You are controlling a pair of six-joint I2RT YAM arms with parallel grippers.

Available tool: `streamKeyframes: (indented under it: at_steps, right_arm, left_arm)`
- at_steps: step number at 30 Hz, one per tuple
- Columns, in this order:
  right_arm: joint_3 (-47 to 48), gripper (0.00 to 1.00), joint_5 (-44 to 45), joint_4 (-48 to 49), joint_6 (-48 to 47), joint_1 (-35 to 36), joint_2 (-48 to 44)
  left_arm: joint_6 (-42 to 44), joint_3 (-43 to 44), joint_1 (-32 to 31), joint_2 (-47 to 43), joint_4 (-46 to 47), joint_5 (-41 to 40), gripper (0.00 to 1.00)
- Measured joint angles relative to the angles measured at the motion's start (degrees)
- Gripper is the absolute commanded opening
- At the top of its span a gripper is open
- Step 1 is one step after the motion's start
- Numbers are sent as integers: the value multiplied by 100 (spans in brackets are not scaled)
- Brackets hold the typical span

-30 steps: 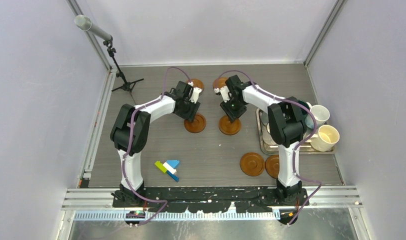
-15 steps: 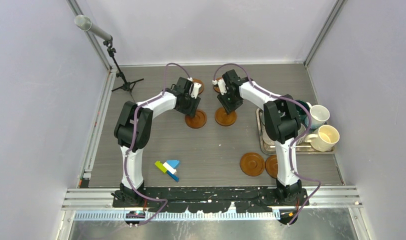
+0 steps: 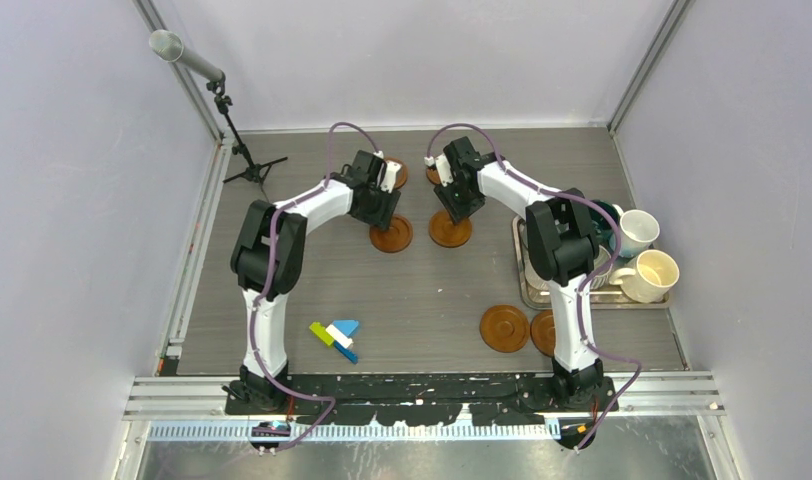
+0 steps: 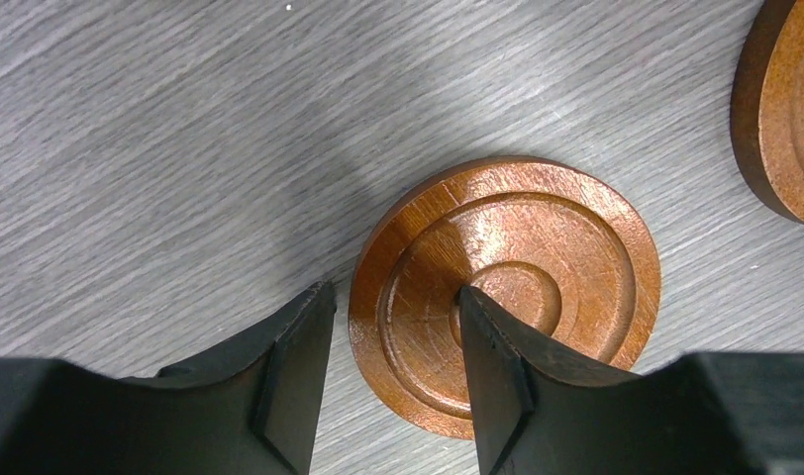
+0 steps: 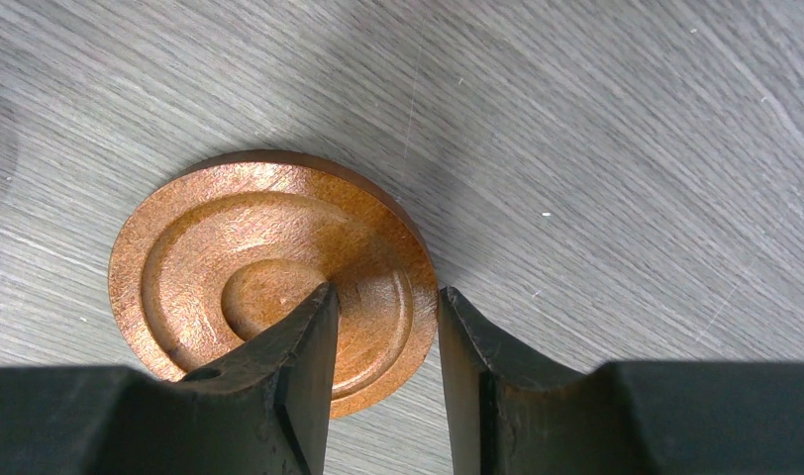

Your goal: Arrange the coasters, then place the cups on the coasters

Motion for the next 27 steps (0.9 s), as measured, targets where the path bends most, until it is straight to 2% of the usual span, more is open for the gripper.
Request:
streamKeyframes:
  at_steps: [9,19,27]
  right_arm:
    - [13,41,0,-15,0,-4,0]
    - [46,44,4,-28,22,-17,0]
    - [103,54,0,-74,26,-22,-7]
  left_arm:
    - [-7,136,17,87,-48,4,54]
    - [-39,155,17,87,-81,13,62]
    - [28,236,24,44,-295,11,69]
